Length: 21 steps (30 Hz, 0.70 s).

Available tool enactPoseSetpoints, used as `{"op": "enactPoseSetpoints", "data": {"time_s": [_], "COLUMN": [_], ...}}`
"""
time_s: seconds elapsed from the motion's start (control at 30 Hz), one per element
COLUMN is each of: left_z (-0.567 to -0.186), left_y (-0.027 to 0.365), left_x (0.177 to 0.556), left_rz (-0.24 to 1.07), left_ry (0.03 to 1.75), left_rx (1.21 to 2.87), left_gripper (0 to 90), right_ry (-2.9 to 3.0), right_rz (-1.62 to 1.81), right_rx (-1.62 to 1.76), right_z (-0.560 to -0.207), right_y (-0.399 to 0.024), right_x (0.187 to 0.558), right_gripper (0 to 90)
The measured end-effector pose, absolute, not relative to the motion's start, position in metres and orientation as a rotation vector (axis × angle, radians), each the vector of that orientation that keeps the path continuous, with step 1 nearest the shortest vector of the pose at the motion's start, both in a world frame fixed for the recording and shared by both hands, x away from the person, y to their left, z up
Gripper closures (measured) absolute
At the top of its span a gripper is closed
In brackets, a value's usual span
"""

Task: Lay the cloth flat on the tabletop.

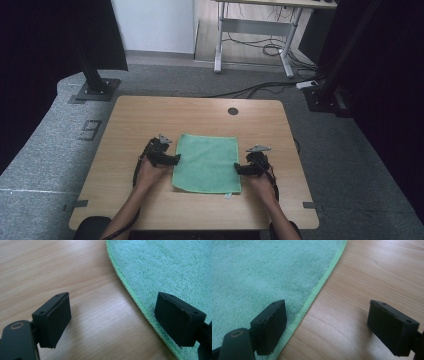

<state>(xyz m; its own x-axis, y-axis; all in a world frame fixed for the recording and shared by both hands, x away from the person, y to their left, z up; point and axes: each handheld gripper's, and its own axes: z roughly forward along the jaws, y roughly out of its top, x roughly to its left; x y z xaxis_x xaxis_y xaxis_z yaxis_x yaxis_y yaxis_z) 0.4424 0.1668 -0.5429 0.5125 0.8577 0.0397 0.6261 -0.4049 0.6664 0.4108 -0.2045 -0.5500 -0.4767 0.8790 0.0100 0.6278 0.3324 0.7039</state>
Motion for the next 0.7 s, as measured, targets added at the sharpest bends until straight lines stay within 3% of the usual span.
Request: {"op": "enactPoseSetpoints", "data": {"time_s": [0.4, 0.7], "left_z": [-0.544, -0.527], "left_y": [0.176, 0.175], "left_x": [0.447, 0.430], "left_rz": [0.473, 0.450], "left_ry": [1.248, 1.166], "left_rx": [2.131, 2.110], "left_gripper": [14.0, 13.7], "right_ry": [2.253, 2.277], "right_rz": [0.933, 0.984], "right_rx": [1.312, 1.282], "right_z": [-0.550, -0.539], "right_y": [-0.200, -0.202], "right_x": [0.424, 0.417], "right_gripper": [14.7, 14.3]}}
